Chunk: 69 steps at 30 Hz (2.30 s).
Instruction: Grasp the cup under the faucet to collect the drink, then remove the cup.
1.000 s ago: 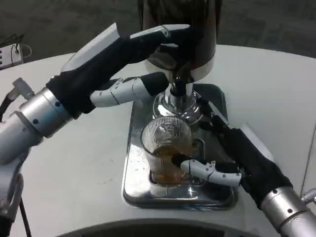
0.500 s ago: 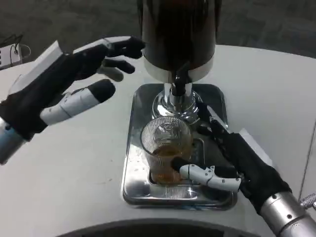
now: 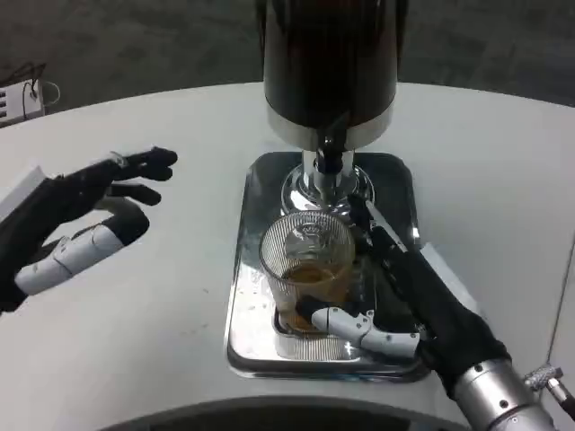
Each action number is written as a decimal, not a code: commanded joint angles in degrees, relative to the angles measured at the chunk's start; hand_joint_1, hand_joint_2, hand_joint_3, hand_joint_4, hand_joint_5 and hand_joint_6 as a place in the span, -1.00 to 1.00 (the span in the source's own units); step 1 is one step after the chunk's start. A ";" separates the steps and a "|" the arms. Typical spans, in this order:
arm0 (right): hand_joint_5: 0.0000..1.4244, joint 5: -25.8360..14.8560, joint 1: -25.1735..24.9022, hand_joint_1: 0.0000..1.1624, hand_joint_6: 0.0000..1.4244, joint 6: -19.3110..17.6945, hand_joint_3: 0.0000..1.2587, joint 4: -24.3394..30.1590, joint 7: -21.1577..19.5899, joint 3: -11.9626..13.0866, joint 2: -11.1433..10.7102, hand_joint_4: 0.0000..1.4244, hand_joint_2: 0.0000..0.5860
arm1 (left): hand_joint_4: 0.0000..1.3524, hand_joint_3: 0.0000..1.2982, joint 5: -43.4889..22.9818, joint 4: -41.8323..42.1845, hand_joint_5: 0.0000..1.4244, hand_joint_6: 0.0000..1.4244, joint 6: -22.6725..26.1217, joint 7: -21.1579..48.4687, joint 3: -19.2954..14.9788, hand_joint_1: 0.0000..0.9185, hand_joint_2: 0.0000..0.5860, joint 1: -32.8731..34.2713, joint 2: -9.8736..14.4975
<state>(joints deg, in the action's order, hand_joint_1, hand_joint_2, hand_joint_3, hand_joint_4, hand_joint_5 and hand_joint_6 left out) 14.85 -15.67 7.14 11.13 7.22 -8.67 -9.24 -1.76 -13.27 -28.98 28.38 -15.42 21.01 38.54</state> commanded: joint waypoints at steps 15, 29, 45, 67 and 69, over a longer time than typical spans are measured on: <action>-0.85 2.57 -2.50 0.39 -0.89 -3.04 -1.00 -7.08 -6.74 -1.71 4.09 -0.97 -0.28 | -0.73 -0.67 2.87 1.65 -0.61 -0.48 2.58 -1.11 0.44 -1.00 -0.70 -4.18 2.90; -0.86 2.08 -3.15 0.40 -0.89 -4.48 -1.00 -9.00 -7.67 -2.37 5.68 -0.98 -0.29 | -0.90 -0.81 9.44 18.88 -0.77 -0.63 9.15 -2.77 1.62 -1.00 -0.71 -15.20 1.42; -0.85 2.24 -4.88 0.40 -0.89 -5.76 -1.00 -10.49 -8.88 -3.18 7.82 -0.96 -0.29 | -0.97 -0.86 13.62 30.09 -0.84 -0.68 17.67 -3.41 2.43 -1.00 -0.71 -22.62 0.01; -0.85 4.46 -7.91 0.40 -0.91 -6.42 -1.00 -16.72 -12.95 -5.07 9.69 -0.97 -0.29 | -0.97 -0.86 12.68 30.12 -0.84 -0.68 19.24 -1.98 2.39 -1.00 -0.72 -22.26 1.52; -0.85 4.58 -8.00 0.40 -0.91 -6.46 -1.00 -17.08 -13.46 -4.97 9.75 -0.97 -0.28 | -0.97 -0.86 12.57 29.97 -0.84 -0.68 19.26 -1.93 2.42 -1.00 -0.72 -22.19 1.65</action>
<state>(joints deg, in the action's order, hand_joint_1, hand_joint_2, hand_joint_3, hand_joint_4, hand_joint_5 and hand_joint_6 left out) 18.84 -23.69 1.42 -4.56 -6.01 -12.92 -0.03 11.43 17.08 -10.07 25.77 -12.88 -1.08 39.42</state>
